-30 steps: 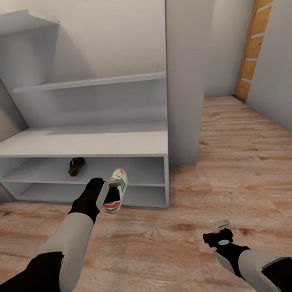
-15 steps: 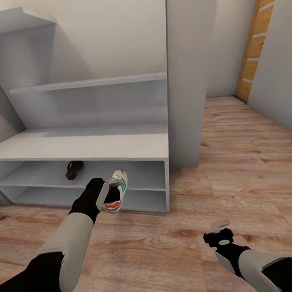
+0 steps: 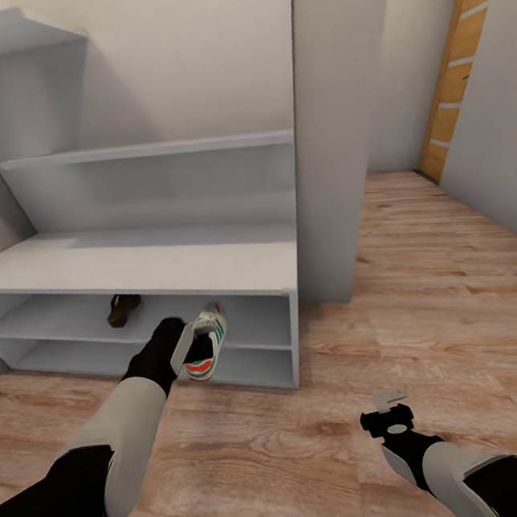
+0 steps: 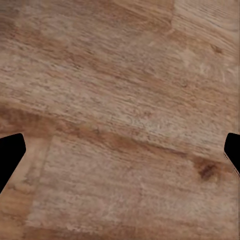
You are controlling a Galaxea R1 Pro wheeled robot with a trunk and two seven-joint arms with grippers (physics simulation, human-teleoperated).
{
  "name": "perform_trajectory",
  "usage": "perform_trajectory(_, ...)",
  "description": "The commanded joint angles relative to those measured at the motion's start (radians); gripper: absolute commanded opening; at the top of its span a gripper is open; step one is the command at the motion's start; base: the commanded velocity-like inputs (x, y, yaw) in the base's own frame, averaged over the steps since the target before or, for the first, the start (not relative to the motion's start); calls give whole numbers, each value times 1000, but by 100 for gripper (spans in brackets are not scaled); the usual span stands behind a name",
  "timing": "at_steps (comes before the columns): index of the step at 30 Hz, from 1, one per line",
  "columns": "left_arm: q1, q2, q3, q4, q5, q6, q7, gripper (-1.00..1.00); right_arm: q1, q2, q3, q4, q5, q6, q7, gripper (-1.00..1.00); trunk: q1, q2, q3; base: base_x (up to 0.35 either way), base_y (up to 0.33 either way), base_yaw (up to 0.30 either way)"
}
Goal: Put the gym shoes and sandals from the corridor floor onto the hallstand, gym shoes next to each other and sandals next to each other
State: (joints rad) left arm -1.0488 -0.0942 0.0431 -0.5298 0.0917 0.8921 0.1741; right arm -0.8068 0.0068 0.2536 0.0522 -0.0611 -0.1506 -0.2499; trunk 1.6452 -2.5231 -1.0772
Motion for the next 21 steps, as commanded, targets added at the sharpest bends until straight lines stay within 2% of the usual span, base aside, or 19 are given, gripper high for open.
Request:
perform_trajectory(1, 0, -1, 4, 0, 10, 3, 9, -100, -2, 1, 7, 5, -6, -7, -2, 100, 0, 0, -1, 219, -107, 0)
perform_trajectory(8, 0, -1, 4, 14, 10, 1, 9, -100, -2, 0, 7, 5, -6, -7, -2, 100, 0, 0, -1, 106, -54, 0)
perform_trajectory(21, 0, -1, 6, 36, 10, -2, 9, -100, -2, -3, 7, 5, -5, -7, -3, 100, 0, 0, -1, 11, -6, 0)
